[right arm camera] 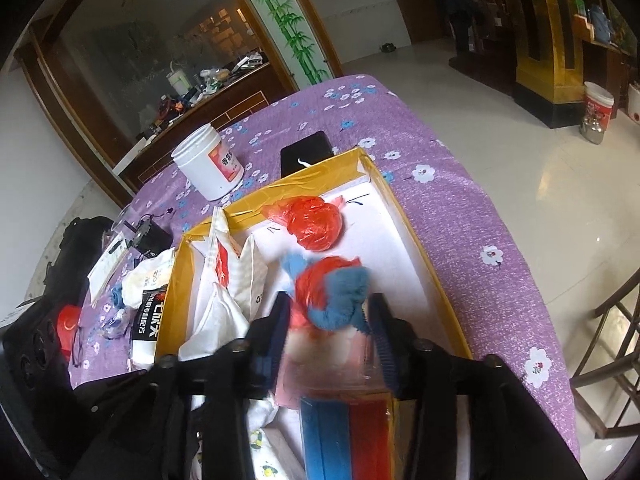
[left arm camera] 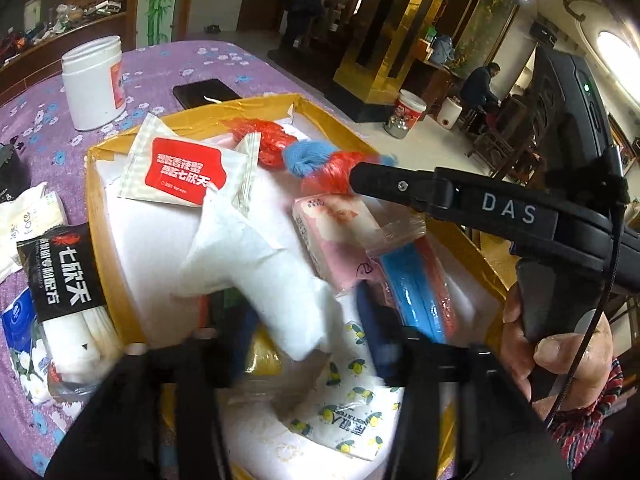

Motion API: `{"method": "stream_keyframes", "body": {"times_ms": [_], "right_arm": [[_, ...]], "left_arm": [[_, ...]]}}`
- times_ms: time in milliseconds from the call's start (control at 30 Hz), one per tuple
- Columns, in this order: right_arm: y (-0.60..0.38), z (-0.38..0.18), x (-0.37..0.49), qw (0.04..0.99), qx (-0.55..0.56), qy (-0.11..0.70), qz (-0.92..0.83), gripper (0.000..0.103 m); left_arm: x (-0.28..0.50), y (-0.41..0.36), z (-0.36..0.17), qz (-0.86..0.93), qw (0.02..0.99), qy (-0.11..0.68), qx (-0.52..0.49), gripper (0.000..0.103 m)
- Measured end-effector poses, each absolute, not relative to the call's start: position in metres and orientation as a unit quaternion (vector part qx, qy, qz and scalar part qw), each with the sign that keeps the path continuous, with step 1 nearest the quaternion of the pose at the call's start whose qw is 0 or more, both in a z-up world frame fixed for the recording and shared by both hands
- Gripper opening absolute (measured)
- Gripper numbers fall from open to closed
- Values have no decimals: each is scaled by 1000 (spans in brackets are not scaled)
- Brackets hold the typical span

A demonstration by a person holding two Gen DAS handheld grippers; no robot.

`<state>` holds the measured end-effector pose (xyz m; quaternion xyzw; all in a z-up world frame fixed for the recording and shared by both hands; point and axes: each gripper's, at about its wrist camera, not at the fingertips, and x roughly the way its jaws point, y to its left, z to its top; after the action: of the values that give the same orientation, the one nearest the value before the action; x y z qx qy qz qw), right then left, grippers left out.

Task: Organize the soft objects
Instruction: 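Open both tools to drop the items into the tray, then move both tools back to the remaining items on the tablecloth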

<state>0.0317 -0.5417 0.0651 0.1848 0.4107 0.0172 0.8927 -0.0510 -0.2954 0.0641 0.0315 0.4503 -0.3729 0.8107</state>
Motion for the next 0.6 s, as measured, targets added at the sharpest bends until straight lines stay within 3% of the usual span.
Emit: {"method": "stream_keyframes", "body": {"times_ms": [600], "right_arm": [[-483, 104, -23, 914, 194, 345, 93, 55]], "left_arm": [[-65, -205, 84, -344, 839, 421, -15, 55]]}}
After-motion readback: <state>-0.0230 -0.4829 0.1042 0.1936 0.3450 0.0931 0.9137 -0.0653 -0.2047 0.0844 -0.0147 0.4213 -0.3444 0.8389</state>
